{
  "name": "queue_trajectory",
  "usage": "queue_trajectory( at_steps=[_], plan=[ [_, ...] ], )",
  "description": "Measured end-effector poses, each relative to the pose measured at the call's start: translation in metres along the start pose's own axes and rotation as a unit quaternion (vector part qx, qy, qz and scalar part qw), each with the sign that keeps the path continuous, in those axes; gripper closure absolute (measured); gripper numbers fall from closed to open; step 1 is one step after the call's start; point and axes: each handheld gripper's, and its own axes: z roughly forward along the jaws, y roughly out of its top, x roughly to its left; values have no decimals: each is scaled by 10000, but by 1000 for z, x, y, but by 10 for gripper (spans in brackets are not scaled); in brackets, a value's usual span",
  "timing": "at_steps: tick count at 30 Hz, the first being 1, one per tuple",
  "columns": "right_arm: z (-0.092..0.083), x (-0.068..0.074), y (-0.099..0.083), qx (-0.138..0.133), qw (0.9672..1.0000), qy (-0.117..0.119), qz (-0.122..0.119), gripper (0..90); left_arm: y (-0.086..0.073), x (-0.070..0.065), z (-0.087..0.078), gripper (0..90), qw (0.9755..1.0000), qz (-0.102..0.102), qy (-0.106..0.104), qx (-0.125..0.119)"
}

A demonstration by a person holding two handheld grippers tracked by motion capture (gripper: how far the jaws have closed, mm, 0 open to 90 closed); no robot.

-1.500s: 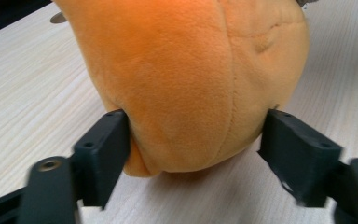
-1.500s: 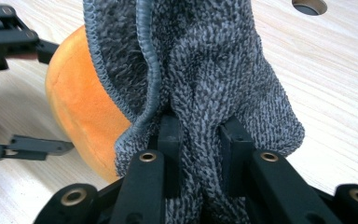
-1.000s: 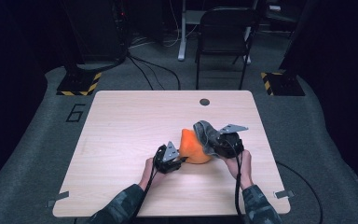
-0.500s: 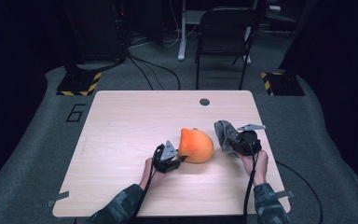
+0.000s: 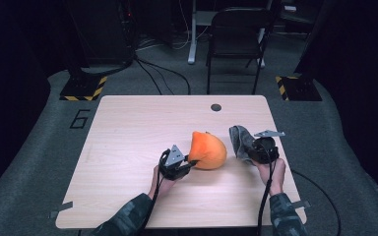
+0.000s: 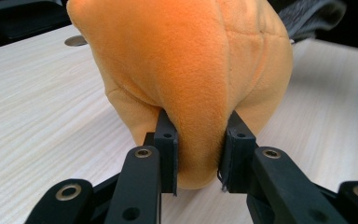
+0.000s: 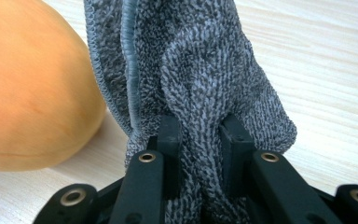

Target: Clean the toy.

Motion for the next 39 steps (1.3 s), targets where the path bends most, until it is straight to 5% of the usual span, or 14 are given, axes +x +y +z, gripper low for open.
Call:
queue_trajectory(
  at_steps=[7,9,14,16,17,18,23,24,33,34,39],
  plan=[
    [-23,8,13,-323,9993,169,-81,735,10,3,-9,717,9968,-784,36,178],
    [-28,11,15,-385,9989,252,-66,735,10,3,-9,716,9962,-836,26,227],
    [-41,44,28,-532,9958,680,-314,735,9,-1,-4,711,9932,-1083,88,429],
    [-42,71,32,-543,9929,940,-494,735,7,-3,-2,709,9928,-1070,83,531],
    [-42,71,32,-543,9929,940,-494,735,7,-3,-2,708,9928,-1070,83,531],
    [-39,91,33,-505,9907,1085,-640,735,7,-5,0,707,9927,-1070,86,548],
    [-20,115,30,-337,9892,1158,-838,734,6,-11,1,705,9936,-964,81,590],
    [-11,121,25,-265,9902,1027,-904,735,6,-12,3,706,9946,-817,117,627],
    [3,118,18,-209,9915,672,-1091,735,3,-14,8,696,9957,-573,146,709],
    [4,115,17,-199,9896,647,-1270,735,2,-14,8,697,9958,-571,163,695],
    [3,109,16,-143,9916,591,-1141,734,2,-12,8,692,9958,-566,110,713]
  ],
)
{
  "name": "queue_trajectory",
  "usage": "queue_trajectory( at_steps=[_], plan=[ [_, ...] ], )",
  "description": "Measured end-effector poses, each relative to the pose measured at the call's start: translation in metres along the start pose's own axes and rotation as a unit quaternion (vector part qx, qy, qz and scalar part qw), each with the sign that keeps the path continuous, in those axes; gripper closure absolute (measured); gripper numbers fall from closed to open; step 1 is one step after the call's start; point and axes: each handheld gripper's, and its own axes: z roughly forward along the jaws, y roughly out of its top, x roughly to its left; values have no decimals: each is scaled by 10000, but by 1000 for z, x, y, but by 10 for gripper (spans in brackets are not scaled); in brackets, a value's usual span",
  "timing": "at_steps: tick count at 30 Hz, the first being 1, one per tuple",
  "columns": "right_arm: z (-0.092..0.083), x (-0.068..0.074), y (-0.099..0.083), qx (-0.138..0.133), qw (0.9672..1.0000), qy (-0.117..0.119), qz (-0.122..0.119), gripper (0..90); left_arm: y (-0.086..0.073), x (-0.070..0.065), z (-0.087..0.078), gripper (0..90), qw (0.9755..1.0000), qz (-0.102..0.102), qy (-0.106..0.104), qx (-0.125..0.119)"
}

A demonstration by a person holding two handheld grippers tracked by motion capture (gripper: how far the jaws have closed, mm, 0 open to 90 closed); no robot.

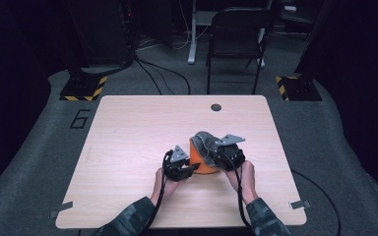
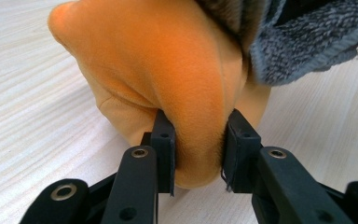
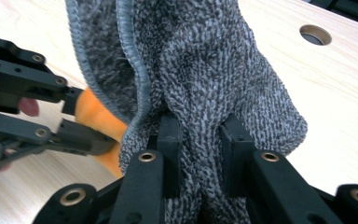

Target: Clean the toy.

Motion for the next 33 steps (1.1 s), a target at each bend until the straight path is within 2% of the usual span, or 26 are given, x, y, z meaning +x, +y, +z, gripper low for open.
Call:
queue_trajectory(
  at_steps=[1,2,3,4,5,6,8,14,20,23,28,29,31,33],
  plan=[
    [-1,-6,-3,80,9999,-68,52,733,0,1,0,691,10000,-39,-32,5],
    [-1,-6,-3,80,9999,-68,52,733,0,1,0,691,10000,-37,-32,6],
    [0,-14,-8,127,9997,-122,180,733,-1,2,0,689,9999,-106,-44,-9],
    [0,-14,-8,127,9997,-122,180,733,-1,2,0,688,9999,-106,-44,-9],
    [3,-24,-13,176,9994,-92,274,733,-1,2,0,686,9999,-103,-51,-16],
    [3,-24,-13,176,9994,-92,274,733,-1,2,0,686,9999,-96,-59,-11],
    [5,-32,-18,204,9988,-49,437,732,-1,2,0,685,10000,-20,-61,6],
    [6,-34,-19,284,9985,-100,449,732,-1,2,0,685,10000,-5,-73,6],
    [10,-43,-24,426,9977,-205,477,732,-1,3,0,685,10000,11,-86,4],
    [15,-50,-30,543,9963,-232,617,731,-1,2,1,685,10000,-2,-88,-2],
    [22,-57,-37,710,9948,-314,657,731,-1,2,1,685,10000,-12,-94,-13],
    [28,-60,-42,889,9927,-362,729,731,-1,2,0,685,10000,-3,-92,-11],
    [31,-62,-44,945,9923,-374,707,730,-1,3,0,685,10000,-2,-88,-10],
    [37,-66,-49,1092,9905,-398,733,729,-1,3,0,684,10000,-33,-88,-23]
  ],
)
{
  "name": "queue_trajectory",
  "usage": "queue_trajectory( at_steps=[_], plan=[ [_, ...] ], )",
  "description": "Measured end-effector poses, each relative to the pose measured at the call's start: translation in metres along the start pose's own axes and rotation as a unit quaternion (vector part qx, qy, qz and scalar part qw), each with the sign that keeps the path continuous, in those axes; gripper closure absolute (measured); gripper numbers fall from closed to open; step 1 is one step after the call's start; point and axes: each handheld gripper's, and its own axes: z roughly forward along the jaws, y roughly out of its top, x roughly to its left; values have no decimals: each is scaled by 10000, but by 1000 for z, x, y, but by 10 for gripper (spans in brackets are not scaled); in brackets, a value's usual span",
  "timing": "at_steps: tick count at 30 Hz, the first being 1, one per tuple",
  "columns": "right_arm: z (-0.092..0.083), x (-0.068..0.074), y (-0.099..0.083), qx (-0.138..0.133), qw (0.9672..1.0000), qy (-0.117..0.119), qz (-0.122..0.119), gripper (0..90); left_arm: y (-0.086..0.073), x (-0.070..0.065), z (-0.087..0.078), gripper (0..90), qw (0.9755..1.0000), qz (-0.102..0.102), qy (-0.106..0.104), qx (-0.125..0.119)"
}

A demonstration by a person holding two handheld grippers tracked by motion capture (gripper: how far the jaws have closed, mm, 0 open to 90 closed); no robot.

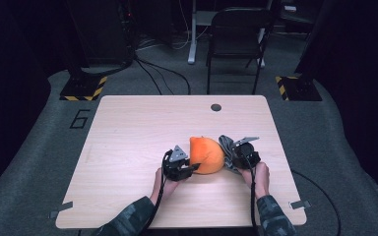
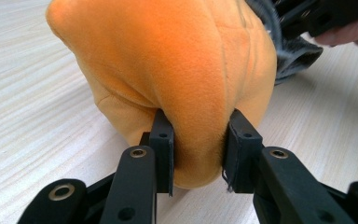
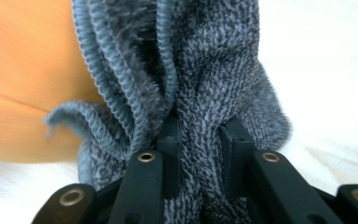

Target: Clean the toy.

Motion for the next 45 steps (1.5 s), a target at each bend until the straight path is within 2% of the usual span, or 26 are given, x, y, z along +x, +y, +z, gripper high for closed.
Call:
queue_trajectory(
  at_steps=[5,7,9,11,12,13,14,17,19,21,23,24,25,27,28,29,30,32,35,36,37,39,41,43,44,45],
  plan=[
    [2,-6,-1,49,9999,24,88,727,0,0,0,682,10000,28,17,-6],
    [-6,-10,0,-70,9998,69,149,728,0,0,0,681,10000,23,22,-6],
    [-24,-13,5,-349,9989,189,246,729,0,0,0,681,10000,14,21,-4],
    [-32,-13,7,-481,9983,230,243,729,0,0,0,681,10000,21,22,-5],
    [-48,-12,12,-724,9965,347,222,729,0,0,0,680,10000,32,42,-3],
    [-48,-12,12,-724,9965,347,222,729,0,0,0,680,10000,32,42,-3],
    [-63,-7,17,-994,9937,504,151,729,0,0,0,680,10000,35,39,-6],
    [-74,3,22,-1122,9915,648,150,729,0,0,0,680,10000,59,43,-2],
    [-81,16,27,-1269,9887,796,29,729,0,-1,0,680,10000,53,33,3],
    [-86,41,33,-1387,9850,997,-262,728,0,-1,0,680,9999,98,51,17],
    [-86,46,34,-1404,9842,1021,-336,728,0,-2,0,680,9999,91,33,24],
    [-88,58,36,-1476,9816,1143,-412,728,1,-2,0,680,9999,157,69,17],
    [-88,58,36,-1476,9816,1143,-412,728,1,-2,0,680,9999,157,69,17],
    [-84,70,38,-1447,9817,1098,-575,727,1,-2,0,680,9999,154,62,24],
    [-84,70,38,-1447,9817,1098,-575,727,1,-2,0,680,9999,154,62,24],
    [-73,72,36,-1282,9854,918,-648,726,0,-2,0,680,9999,132,55,14],
    [-73,72,36,-1282,9854,918,-648,726,0,-2,0,680,9999,132,55,14],
    [-57,68,32,-1118,9878,869,-650,726,0,-3,0,679,9999,126,58,16],
    [-55,67,31,-1127,9877,897,-607,725,0,-3,1,680,9999,126,59,14],
    [-59,68,31,-1284,9850,962,-629,723,0,-2,0,680,9999,124,55,25],
    [-59,68,31,-1284,9850,962,-629,723,0,-2,0,680,9999,124,55,25],
    [-61,71,32,-1500,9813,1013,-647,723,0,-2,1,680,9999,105,43,15],
    [-61,73,32,-1525,9812,1010,-615,722,0,-3,1,680,9999,108,50,5],
    [-58,74,33,-1444,9822,953,-725,722,0,-1,1,680,9999,146,56,15],
    [-54,75,32,-1335,9846,828,-772,724,0,-2,2,680,9999,116,45,14],
    [-53,75,32,-1314,9849,758,-837,724,0,-2,2,680,9999,116,45,14]
  ],
)
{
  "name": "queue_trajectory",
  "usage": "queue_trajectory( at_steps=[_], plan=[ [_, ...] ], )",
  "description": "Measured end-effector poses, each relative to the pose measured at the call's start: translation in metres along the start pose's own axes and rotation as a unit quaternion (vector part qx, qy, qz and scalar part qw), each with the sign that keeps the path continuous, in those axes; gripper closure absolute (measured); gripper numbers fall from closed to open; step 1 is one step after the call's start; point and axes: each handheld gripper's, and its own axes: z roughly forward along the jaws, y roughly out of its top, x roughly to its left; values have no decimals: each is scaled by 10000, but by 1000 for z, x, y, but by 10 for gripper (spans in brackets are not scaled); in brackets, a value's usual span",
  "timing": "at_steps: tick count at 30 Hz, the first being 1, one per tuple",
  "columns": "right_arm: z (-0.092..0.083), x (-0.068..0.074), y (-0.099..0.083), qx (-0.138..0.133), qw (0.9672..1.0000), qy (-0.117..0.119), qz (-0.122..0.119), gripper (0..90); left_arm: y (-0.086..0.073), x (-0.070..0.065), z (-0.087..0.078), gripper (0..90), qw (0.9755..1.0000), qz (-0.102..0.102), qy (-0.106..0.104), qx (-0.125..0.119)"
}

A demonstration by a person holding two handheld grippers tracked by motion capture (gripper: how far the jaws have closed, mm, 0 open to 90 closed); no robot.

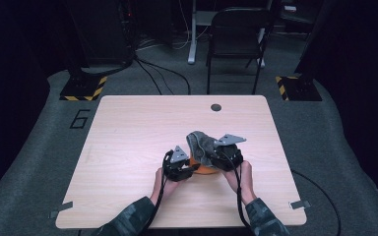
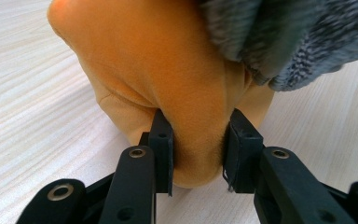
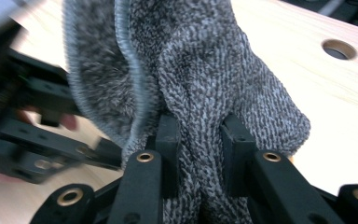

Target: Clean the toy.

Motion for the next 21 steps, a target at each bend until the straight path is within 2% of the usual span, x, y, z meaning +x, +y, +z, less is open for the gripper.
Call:
queue_trajectory(
  at_steps=[2,3,4,7,17,18,20,21],
  plan=[
    [0,0,0,40,10000,-22,-10,724,0,0,0,679,10000,20,16,-4],
    [0,1,0,130,9997,-147,-153,724,0,0,0,680,10000,22,10,-5],
    [-1,2,1,158,9995,-187,-176,724,0,0,0,680,10000,22,3,-3],
    [-1,-2,-2,241,9993,-251,-147,724,0,-1,0,679,10000,30,11,-9],
    [-4,-23,-11,446,9984,-306,139,722,0,0,0,678,10000,32,-23,-11],
    [-3,-29,-14,477,9981,-312,228,722,0,0,0,678,10000,44,-25,-15],
    [-3,-32,-15,514,9980,-286,211,722,0,0,0,678,10000,49,-27,-16],
    [-2,-36,-18,531,9975,-307,342,722,0,0,0,677,10000,37,-34,-22]
  ],
)
